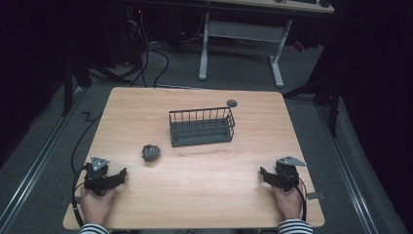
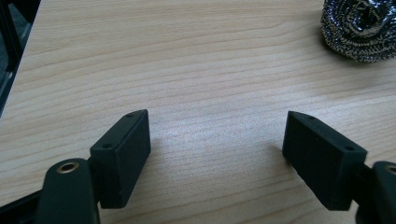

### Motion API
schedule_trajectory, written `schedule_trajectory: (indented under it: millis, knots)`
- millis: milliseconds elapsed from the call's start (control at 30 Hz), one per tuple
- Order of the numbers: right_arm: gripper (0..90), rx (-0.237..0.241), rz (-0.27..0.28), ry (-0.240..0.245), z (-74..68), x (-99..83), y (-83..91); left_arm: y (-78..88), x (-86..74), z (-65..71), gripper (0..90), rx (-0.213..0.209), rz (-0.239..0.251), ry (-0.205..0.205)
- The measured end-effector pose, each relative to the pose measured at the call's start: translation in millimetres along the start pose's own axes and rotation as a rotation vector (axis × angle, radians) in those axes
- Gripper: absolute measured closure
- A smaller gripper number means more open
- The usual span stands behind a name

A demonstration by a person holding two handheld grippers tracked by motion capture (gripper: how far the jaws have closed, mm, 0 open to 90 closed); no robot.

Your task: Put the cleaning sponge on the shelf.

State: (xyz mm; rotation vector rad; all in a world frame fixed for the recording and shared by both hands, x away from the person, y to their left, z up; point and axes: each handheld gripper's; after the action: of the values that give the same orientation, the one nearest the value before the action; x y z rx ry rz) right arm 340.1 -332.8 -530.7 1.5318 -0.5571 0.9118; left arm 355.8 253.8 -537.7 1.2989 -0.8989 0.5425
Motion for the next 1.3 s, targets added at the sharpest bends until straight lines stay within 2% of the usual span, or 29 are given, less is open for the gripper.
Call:
schedule_trajectory:
  millis: [433, 567, 733, 1067, 1200, 1300]
  knots:
    - [29.0, 0.002, 0.000, 0.000, 0.2, 0.0, 0.0, -0.6, 0.3, 0.2, 23.1, -0.001, 0.000, 0.003]
    - [29.0, 0.002, 0.000, 0.000, 0.2, 0.0, 0.0, -1.3, 1.0, 0.7, 23.6, 0.006, 0.004, 0.020]
    - [29.0, 0.002, 0.000, -0.001, 0.2, 0.0, 0.0, 2.1, -0.8, 3.6, 26.0, -0.030, 0.022, 0.033]
    - [29.0, 0.003, 0.000, 0.000, 0.2, -0.1, 0.1, 6.0, 0.4, 15.5, 26.3, -0.089, 0.037, 0.020]
    - [29.0, 0.003, 0.001, 0.000, 0.2, -0.1, 0.1, 8.5, 7.3, 23.1, 25.4, -0.116, 0.046, -0.007]
    - [29.0, 0.003, 0.001, 0.000, 0.3, -0.1, 0.1, 12.3, 21.8, 35.9, 24.5, -0.157, 0.071, -0.036]
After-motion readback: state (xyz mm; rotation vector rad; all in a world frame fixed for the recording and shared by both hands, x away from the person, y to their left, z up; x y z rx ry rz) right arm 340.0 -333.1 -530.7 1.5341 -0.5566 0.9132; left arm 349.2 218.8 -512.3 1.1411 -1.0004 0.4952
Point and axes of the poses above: each handheld gripper's, and its own axes: y roughly backward along the jaws, x roughly out of its top, z roughly to its right, and after that the axes turned 7 degrees about z, right-handed
